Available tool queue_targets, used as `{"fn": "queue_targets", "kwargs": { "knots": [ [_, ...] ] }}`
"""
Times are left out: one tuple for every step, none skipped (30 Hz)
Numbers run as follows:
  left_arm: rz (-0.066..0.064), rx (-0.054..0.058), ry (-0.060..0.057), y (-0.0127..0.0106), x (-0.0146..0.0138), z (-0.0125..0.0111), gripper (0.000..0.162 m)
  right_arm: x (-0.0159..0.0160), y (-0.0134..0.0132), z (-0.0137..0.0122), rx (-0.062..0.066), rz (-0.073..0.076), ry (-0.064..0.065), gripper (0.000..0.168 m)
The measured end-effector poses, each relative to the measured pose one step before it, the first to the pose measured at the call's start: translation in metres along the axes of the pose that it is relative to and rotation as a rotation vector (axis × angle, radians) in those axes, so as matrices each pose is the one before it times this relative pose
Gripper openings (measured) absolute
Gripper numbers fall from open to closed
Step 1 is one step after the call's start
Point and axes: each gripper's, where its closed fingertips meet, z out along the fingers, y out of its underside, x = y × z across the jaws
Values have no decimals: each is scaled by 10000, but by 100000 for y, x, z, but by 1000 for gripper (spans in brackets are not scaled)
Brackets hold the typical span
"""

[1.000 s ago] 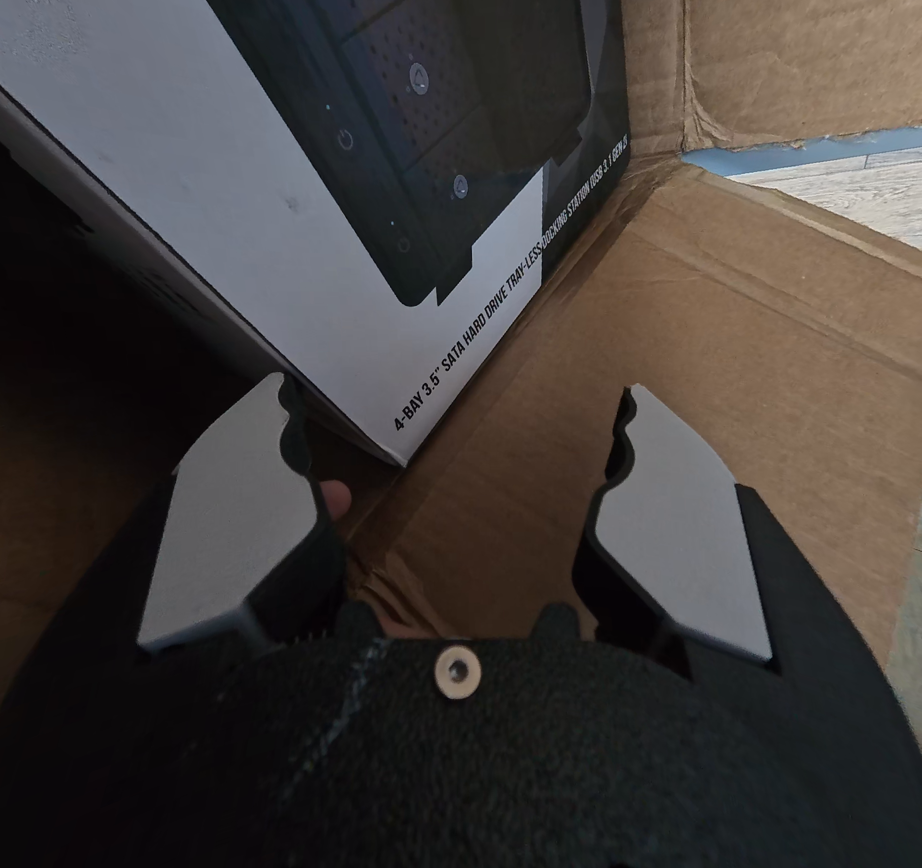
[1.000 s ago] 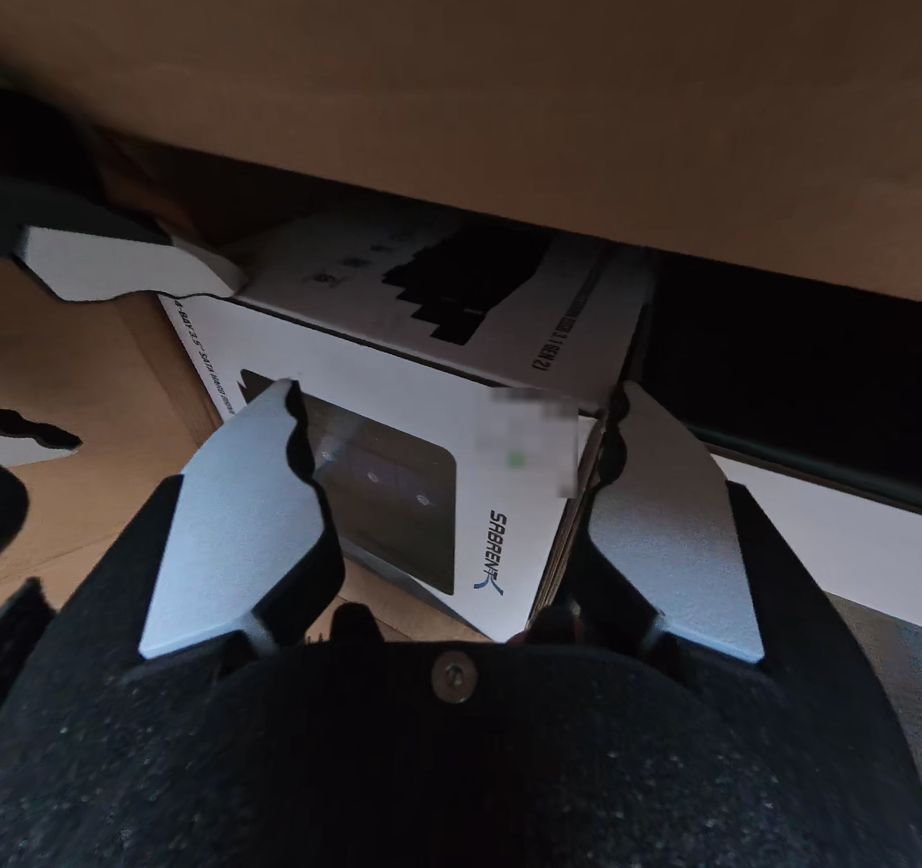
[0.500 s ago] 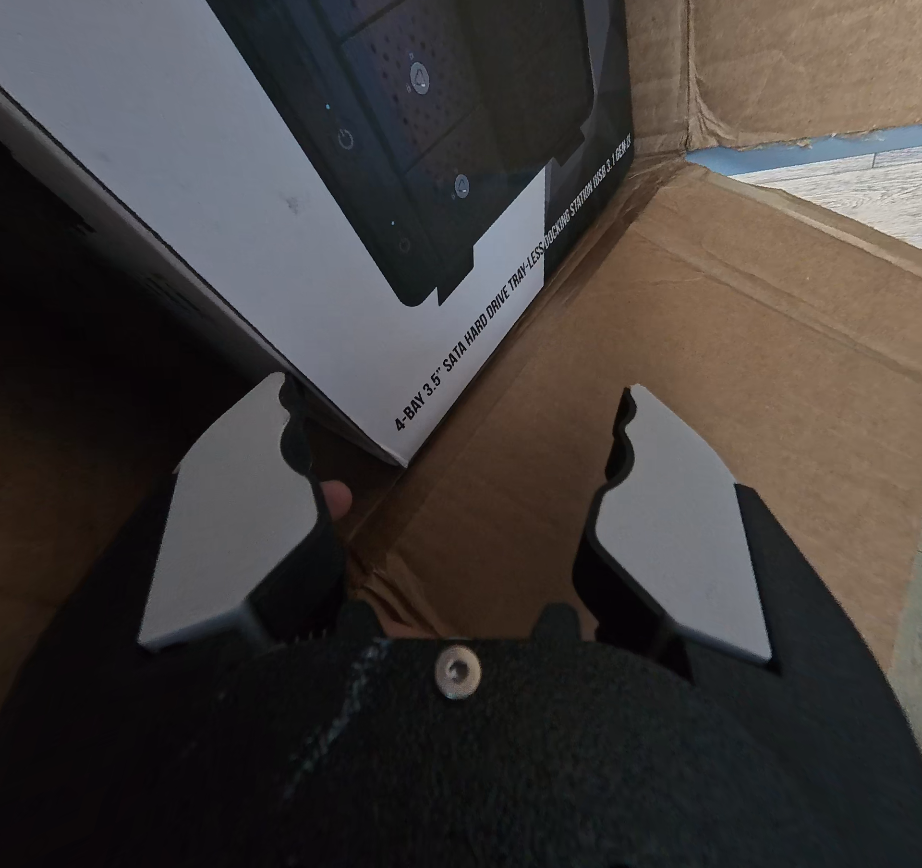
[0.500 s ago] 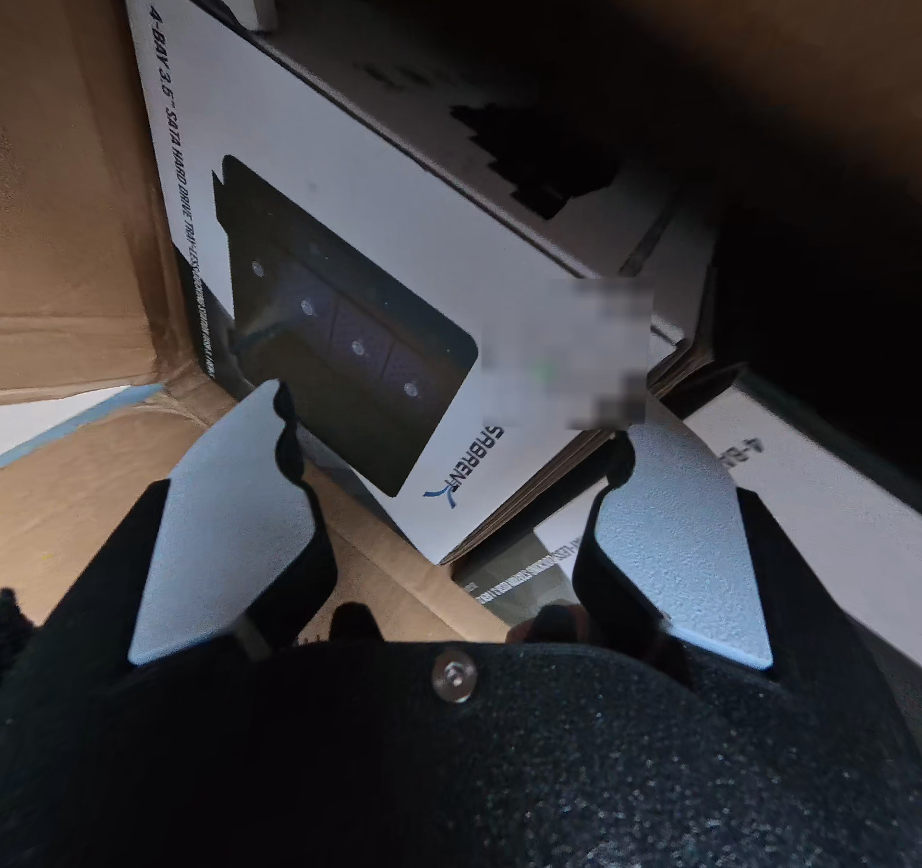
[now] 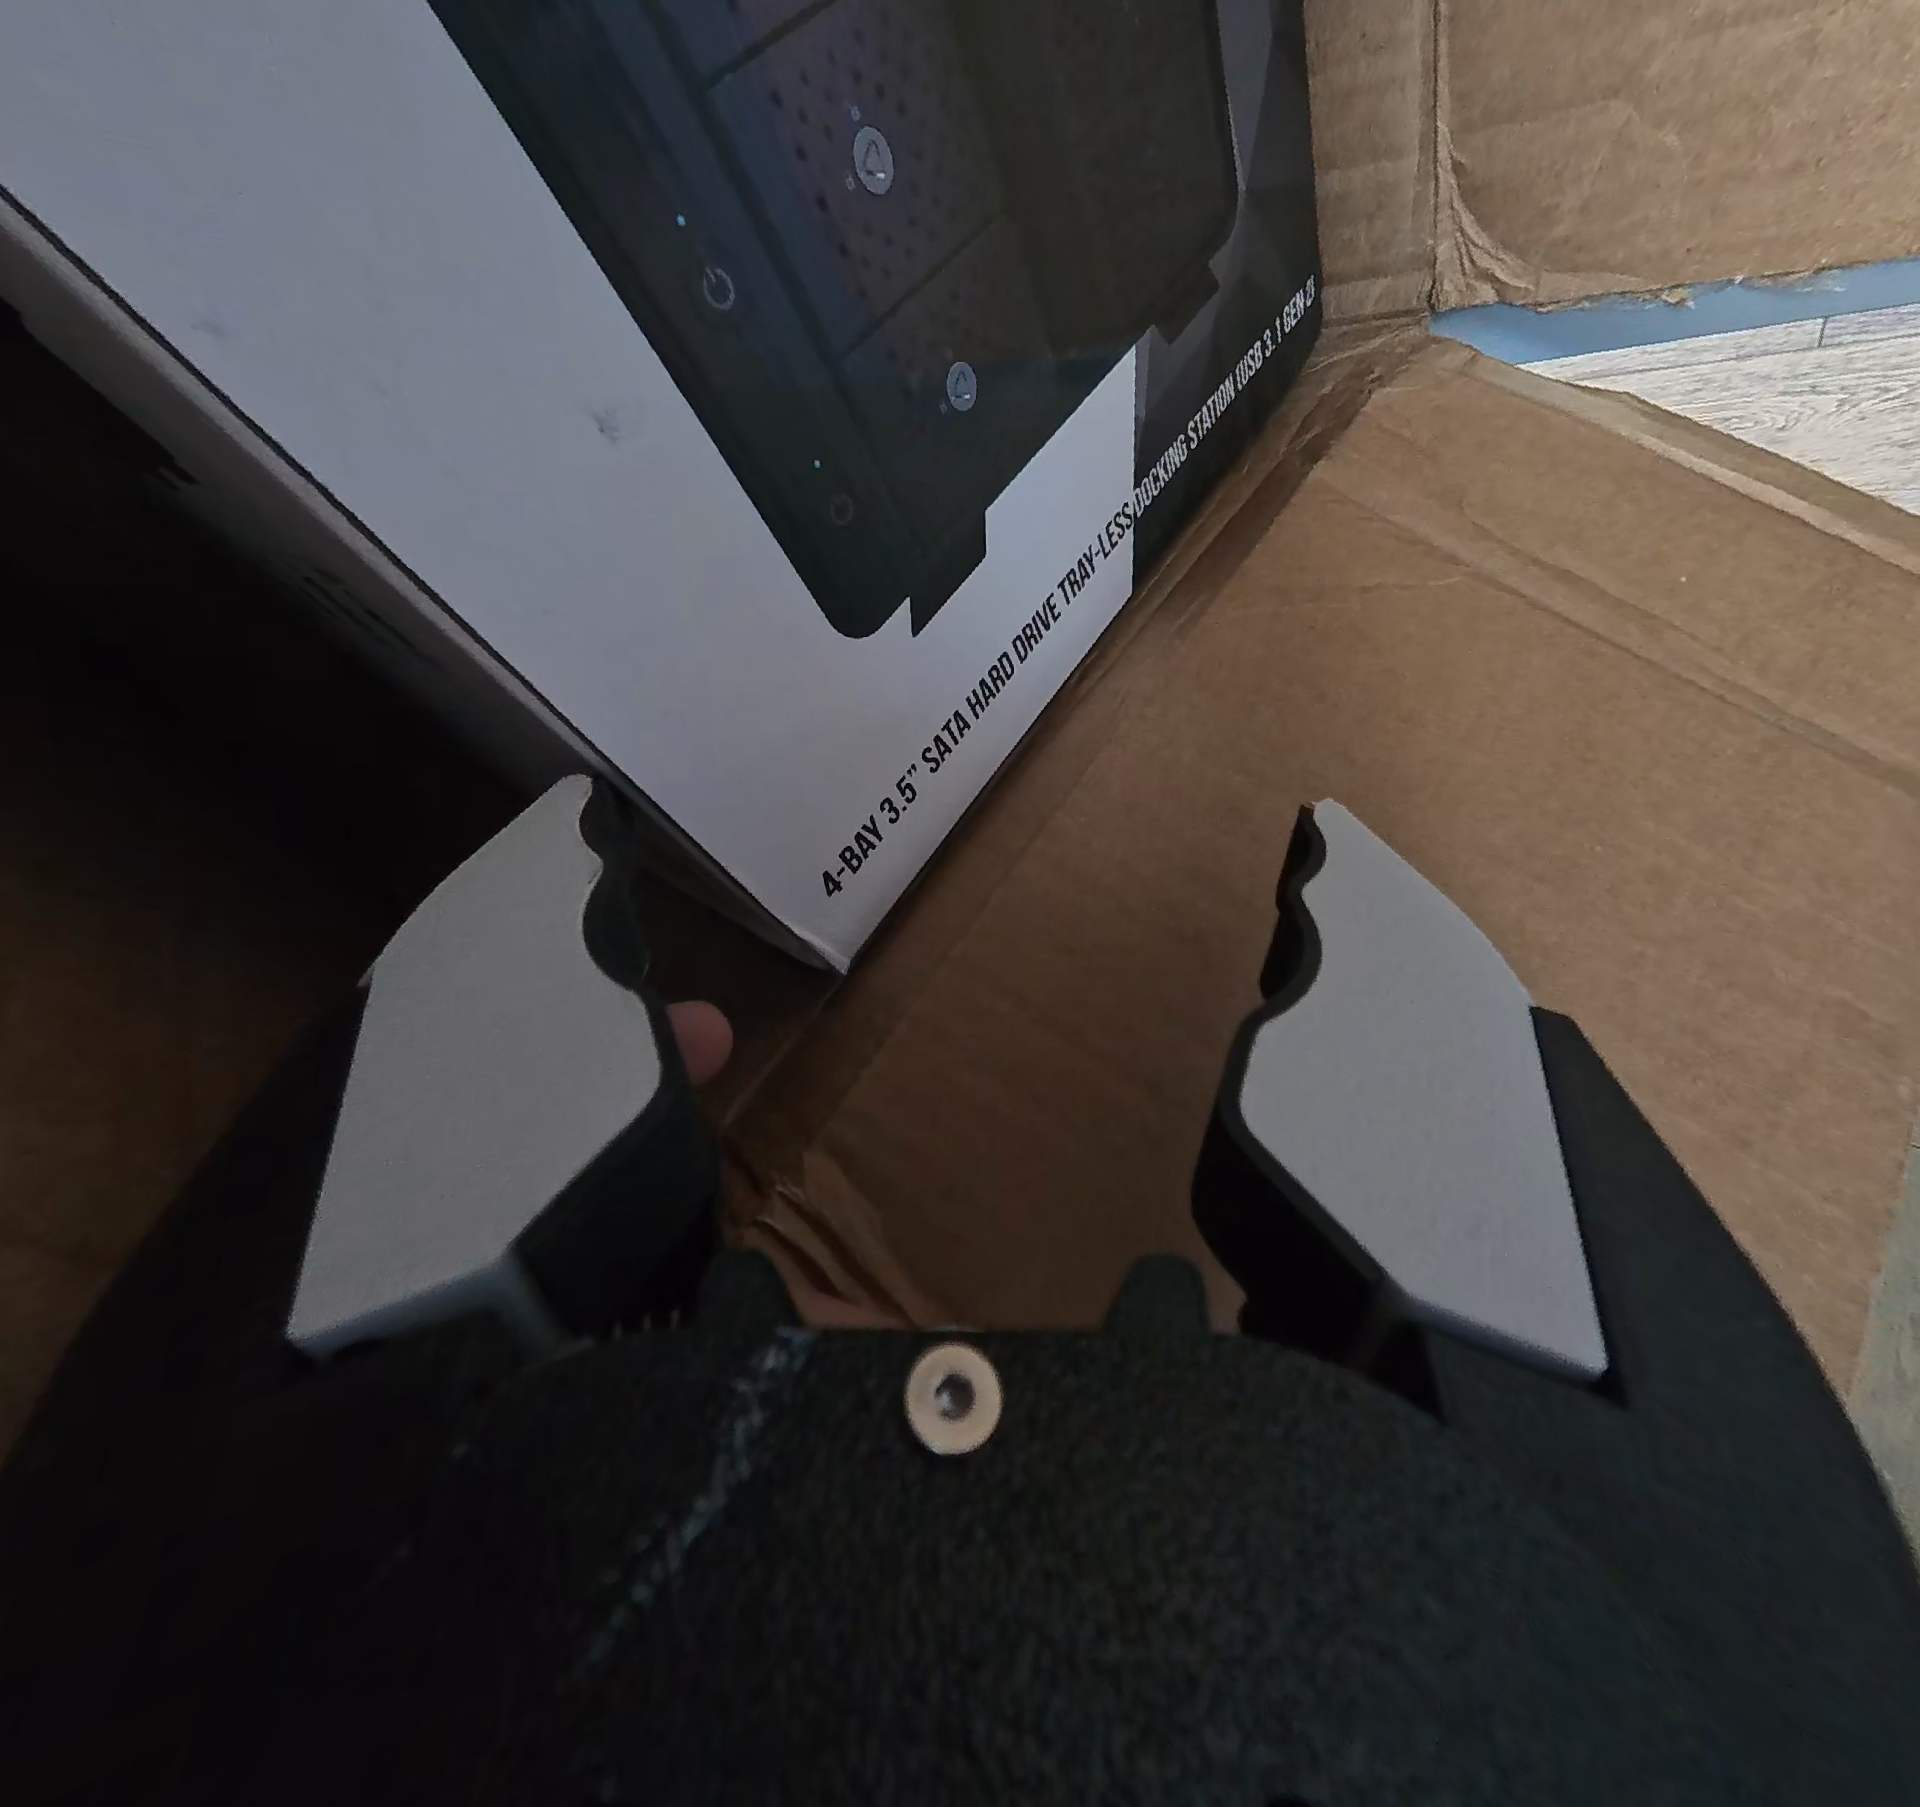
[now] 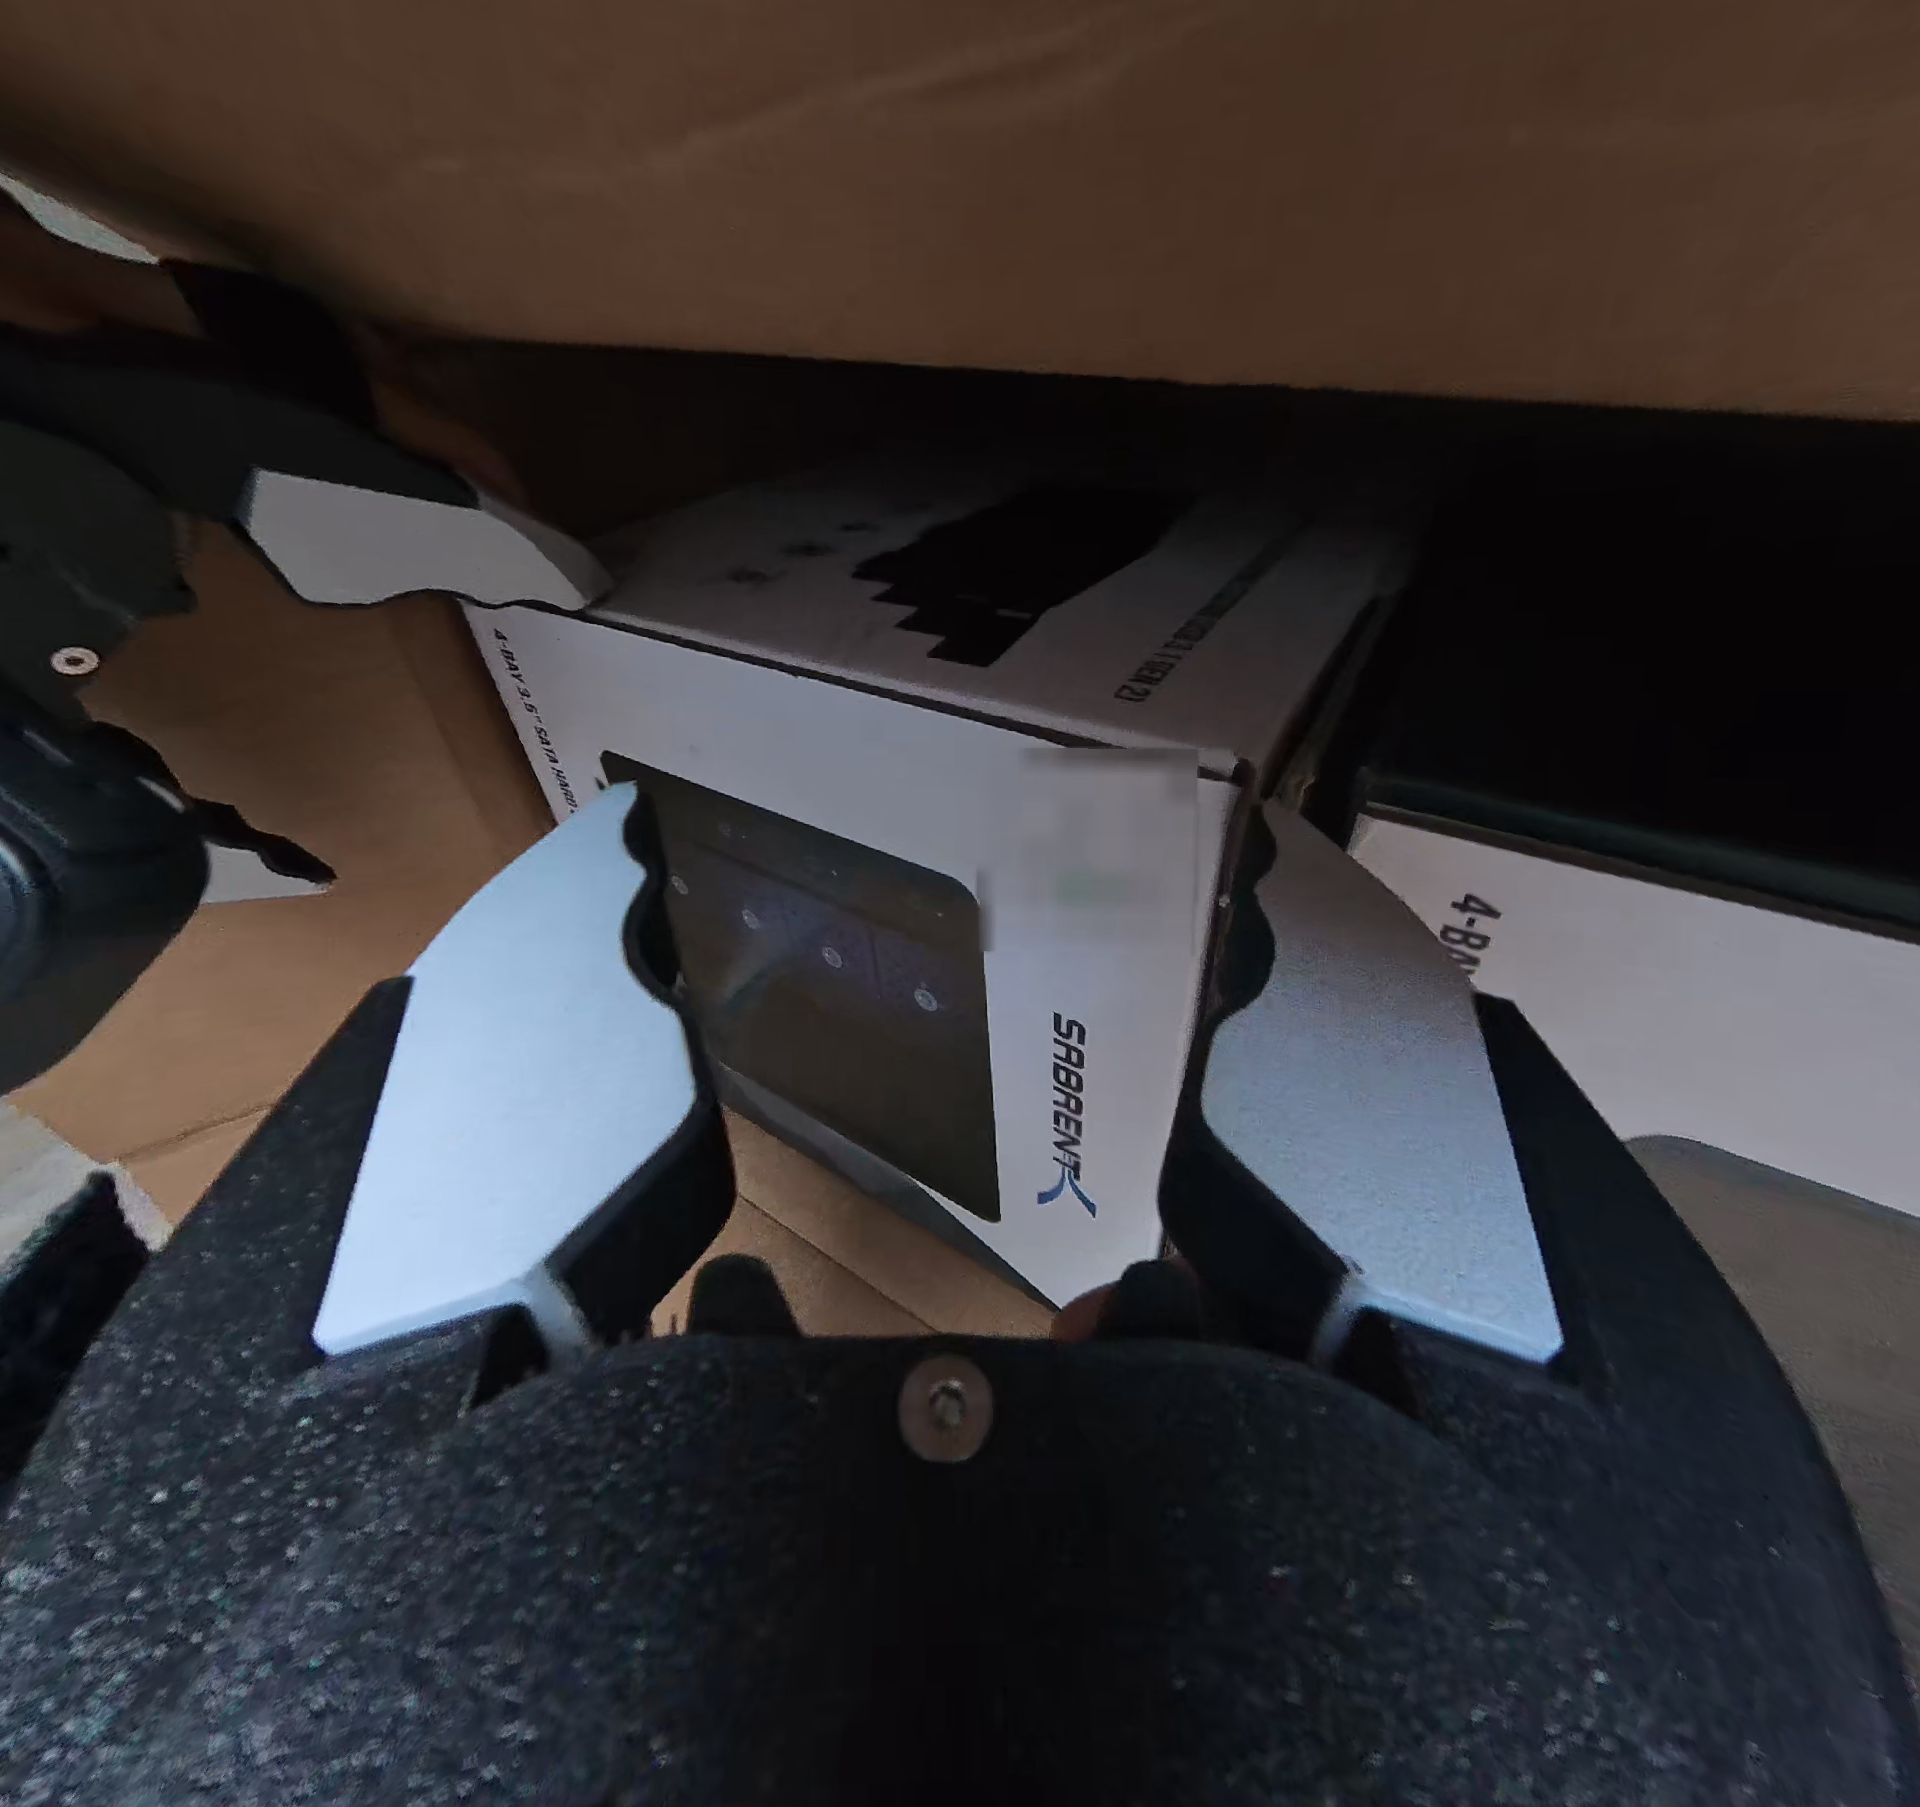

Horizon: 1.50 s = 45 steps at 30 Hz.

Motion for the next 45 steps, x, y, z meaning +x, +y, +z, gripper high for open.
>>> {"fn": "queue_targets", "kwargs": {
  "knots": [
    [-10, -4, 1, -13, 0, -8, 117, 138, -36, -14, 12, 69, -13, 99],
    [12, 1, -11, -4, 7, 3, 117, 56, -12, -49, 30, 55, 7, 100],
    [19, -5, -11, 13, -2, 9, 117, -38, 104, -1, -32, 14, 11, 102],
    [3, 0, 1, -1, 7, -7, 117, -83, 111, 55, -59, -3, 12, 105],
    [-3, 5, 2, -10, -5, -6, 117, -111, 20, 46, -44, 30, -6, 107],
    [0, 0, -2, -10, 0, -9, 117, 5, -44, 2, -30, 75, 26, 106],
    [-1, -10, -8, -5, -2, 3, 117, 47, -66, 5, 13, 128, 26, 106],
    [5, -6, -5, -2, 9, 2, 117, 32, -135, -6, 68, 216, 5, 105],
    [1, 4, 2, -6, 9, -4, 117, 110, -124, -9, 67, 190, 61, 105],
    [-2, 3, -1, -13, 3, -8, 117, 146, -4, 27, -3, 10, 140, 103],
    [4, -9, 0, -3, 6, -10, 117, 97, 100, 62, -74, -166, 164, 103],
    [0, -5, 5, 2, 13, 3, 117, 29, 178, 84, -103, -284, 186, 104],
    [1, 7, 9, -14, 9, -12, 117, 54, 237, 65, -142, -397, 225, 103],
    [1, -3, 1, -11, 10, -5, 117, 82, 266, 77, -162, -435, 248, 104],
    [-5, -13, -6, -16, 14, -2, 117, 119, 257, 70, -160, -394, 277, 104],
    [3, -7, -8, -1, -2, 8, 117, 152, 312, 99, -237, -474, 316, 107],
    [12, -1, -10, 0, 8, 1, 117, 59, 461, 183, -382, -731, 277, 110],
    [14, -9, -9, -1, 27, 2, 117, -19, 672, 323, -473, -955, 257, 112],
    [12, -6, -5, -1, -4, 9, 118, -206, 641, 371, -376, -905, 155, 119],
    [-1, 1, 5, -11, 3, -2, 118, -282, 225, 180, -19, -377, -52, 123],
    [-7, 14, 11, -18, 10, -13, 118, -103, -178, -182, 301, 261, -217, 121],
    [3, 19, -6, -17, 0, 9, 118, 128, -485, -492, 506, 555, -294, 114],
    [28, 18, -27, -14, -5, 20, 118, 165, -739, -689, 651, 566, -346, 106],
    [39, 26, -32, 12, -27, 28, 118, 193, -735, -649, 581, 504, -289, 103],
    [7, 69, -18, -15, -36, 3, 118, 166, -616, -510, 445, 386, -289, 101],
    [-23, 81, 21, -57, -16, -52, 117, 75, -514, -331, 331, 345, -335, 101],
    [-96, 104, -5, -126, -100, -62, 115, 126, -302, -98, 160, 405, -278, 101],
    [-156, 121, -5, -158, -101, -78, 113, -44, -115, 60, 18, 373, -363, 99],
    [-190, 147, -35, -205, -149, -64, 109, -95, -65, 111, -9, 252, -325, 99],
    [-133, 126, -54, -172, -119, -97, 106, 13, -69, 90, 2, 116, -156, 99],
    [-186, 156, -48, -268, -74, -137, 103, -80, -47, 38, -17, 8, -142, 98],
    [-233, 146, 107, -287, 93, -224, 102, -36, -61, 4, -7, -1, -55, 96],
    [-358, 212, 210, -496, 151, -386, 100, 118, 80, 60, -69, 57, 78, 95],
    [-368, 323, 381, -721, 324, -560, 97, 34, 61, 72, -48, 116, -3, 97],
    [-305, 467, 346, -997, 293, -702, 91, -18, -110, -28, 10, 239, -85, 97],
    [-116, 386, 140, -1114, 93, -800, 91, 43, -154, -73, 11, 334, -78, 96],
    [181, 302, 12, -1186, 11, -808, 90, -47, -149, -75, 16, 312, -102, 97],
    [402, 250, -109, -1240, -192, -691, 91, -88, -136, -67, 17, 245, -80, 99],
    [426, 227, -197, -1309, -547, -535, 92, -39, 21, 15, -49, 95, 11, 99],
    [363, 363, -132, -1555, -639, -392, 92, 66, 157, 106, -90, -118, 111, 98],
    [341, 337, -96, -1520, -779, -233, 93, 90, 175, 113, -95, -207, 125, 98],
    [243, 134, 16, -1159, -815, 0, 93, 202, 173, 81, -120, -179, 166, 95],
    [73, 48, 344, -948, -343, 137, 91, 213, 88, 32, -125, -62, 142, 92],
    [30, 33, 510, -767, -12, 209, 91, 80, -43, -14, -93, 103, 17, 92],
    [76, 45, 334, -666, -100, 126, 90, 56, -71, -43, -50, 121, -23, 92]
  ]
}}
